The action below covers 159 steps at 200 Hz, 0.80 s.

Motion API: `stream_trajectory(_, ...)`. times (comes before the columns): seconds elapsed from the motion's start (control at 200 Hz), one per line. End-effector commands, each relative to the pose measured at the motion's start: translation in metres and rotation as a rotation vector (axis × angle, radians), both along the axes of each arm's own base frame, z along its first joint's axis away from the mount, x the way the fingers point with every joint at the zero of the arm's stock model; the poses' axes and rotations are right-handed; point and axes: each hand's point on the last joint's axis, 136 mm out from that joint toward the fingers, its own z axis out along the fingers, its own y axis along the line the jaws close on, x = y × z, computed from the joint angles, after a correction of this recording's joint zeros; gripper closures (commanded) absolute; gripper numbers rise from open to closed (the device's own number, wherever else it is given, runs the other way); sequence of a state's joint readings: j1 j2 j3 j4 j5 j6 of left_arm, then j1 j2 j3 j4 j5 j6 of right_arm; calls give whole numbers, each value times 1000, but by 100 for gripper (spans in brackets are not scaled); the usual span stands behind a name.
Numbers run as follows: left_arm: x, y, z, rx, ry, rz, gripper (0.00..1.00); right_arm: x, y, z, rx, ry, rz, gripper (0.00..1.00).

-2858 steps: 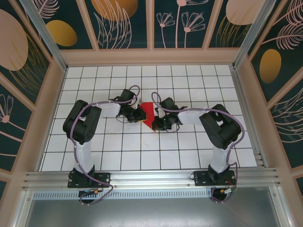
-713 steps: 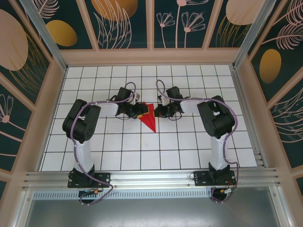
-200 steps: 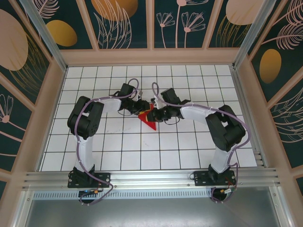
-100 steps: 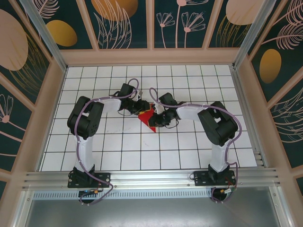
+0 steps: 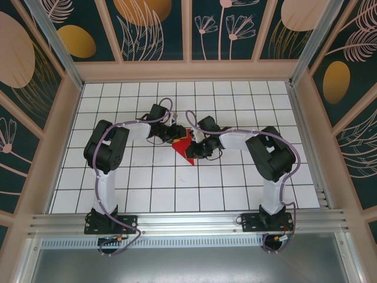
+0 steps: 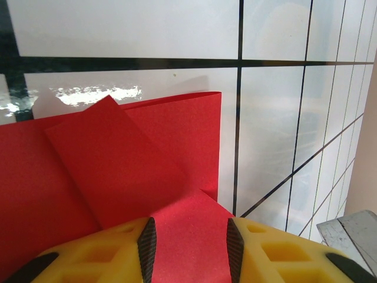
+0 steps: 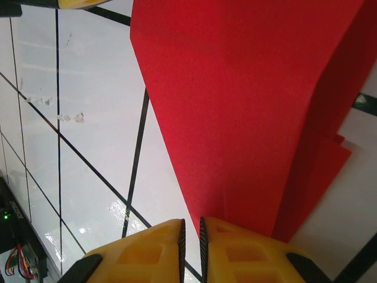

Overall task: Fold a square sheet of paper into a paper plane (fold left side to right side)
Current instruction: Fourth fold the wing at the center of the table.

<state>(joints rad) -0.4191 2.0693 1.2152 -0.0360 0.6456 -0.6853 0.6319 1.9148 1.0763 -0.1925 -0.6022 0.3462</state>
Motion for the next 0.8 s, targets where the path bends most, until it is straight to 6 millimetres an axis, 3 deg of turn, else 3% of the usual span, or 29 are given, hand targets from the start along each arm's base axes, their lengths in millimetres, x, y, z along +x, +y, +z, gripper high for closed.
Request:
stream_trajectory(0.0,-24,25,-57,155,123,33,60,-19,-16,-20,-68,72,12,82)
stream_trajectory(0.546,-24,26,-59,163,124,36,60,-45,-39,-44,-189,142,22,86)
stream_trajectory(0.791,-23,26,-61,167,126,37,59,-61,-47,-45,-233,165,44,88)
